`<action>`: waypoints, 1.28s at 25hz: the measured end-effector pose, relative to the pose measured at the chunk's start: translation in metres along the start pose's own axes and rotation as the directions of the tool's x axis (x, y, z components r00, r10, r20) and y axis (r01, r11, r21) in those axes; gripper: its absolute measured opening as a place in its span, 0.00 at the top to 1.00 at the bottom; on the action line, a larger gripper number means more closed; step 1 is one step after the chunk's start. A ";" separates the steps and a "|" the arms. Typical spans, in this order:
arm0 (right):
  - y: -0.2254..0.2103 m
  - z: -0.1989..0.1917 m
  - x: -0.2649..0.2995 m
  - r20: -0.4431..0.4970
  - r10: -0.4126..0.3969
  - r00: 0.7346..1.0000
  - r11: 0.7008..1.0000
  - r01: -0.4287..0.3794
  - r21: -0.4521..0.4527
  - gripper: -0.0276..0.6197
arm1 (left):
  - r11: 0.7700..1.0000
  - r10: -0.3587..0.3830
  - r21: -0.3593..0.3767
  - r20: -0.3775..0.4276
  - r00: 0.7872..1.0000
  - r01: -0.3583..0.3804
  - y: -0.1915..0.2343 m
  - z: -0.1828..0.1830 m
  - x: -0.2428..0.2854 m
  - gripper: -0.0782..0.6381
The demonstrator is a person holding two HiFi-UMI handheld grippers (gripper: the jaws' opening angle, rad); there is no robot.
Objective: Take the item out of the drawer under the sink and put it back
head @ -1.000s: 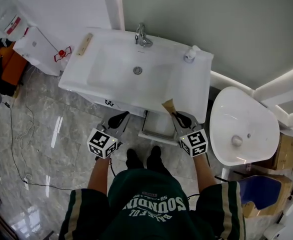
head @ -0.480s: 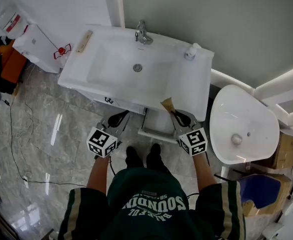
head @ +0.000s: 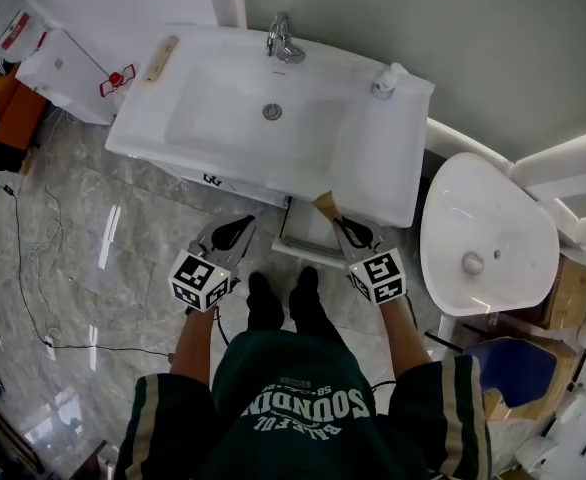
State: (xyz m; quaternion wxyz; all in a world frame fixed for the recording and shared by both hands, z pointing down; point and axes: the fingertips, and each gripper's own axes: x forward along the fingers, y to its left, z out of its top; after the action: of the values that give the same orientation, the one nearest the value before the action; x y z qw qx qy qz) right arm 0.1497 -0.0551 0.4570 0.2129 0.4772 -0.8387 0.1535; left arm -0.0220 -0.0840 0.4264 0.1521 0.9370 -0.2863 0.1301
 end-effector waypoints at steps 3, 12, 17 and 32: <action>0.003 -0.013 0.005 -0.029 0.013 0.999 1.000 -0.013 -0.001 0.91 | 1.000 0.000 -0.014 -0.012 1.000 0.000 -0.002 -0.008 0.002 0.82; 0.011 -0.055 0.029 -0.126 0.065 0.990 0.997 -0.069 -0.032 0.91 | 0.998 0.011 -0.055 -0.055 0.998 -0.014 0.003 -0.035 0.006 0.82; 0.015 -0.083 0.048 -0.183 0.098 0.978 0.994 -0.105 -0.028 0.91 | 0.997 0.013 -0.079 -0.079 0.997 -0.020 0.005 -0.054 0.007 0.82; 0.018 -0.215 0.121 -0.454 0.129 0.882 0.965 -0.217 -0.149 0.91 | 0.992 0.018 -0.123 -0.110 0.994 -0.032 0.014 -0.110 0.026 0.82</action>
State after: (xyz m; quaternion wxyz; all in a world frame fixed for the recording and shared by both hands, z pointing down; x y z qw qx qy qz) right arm 0.1247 -0.0358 0.7023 0.4282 0.3298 -0.8190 0.1928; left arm -0.0266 -0.0689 0.5389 0.2238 0.9136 -0.2970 0.1647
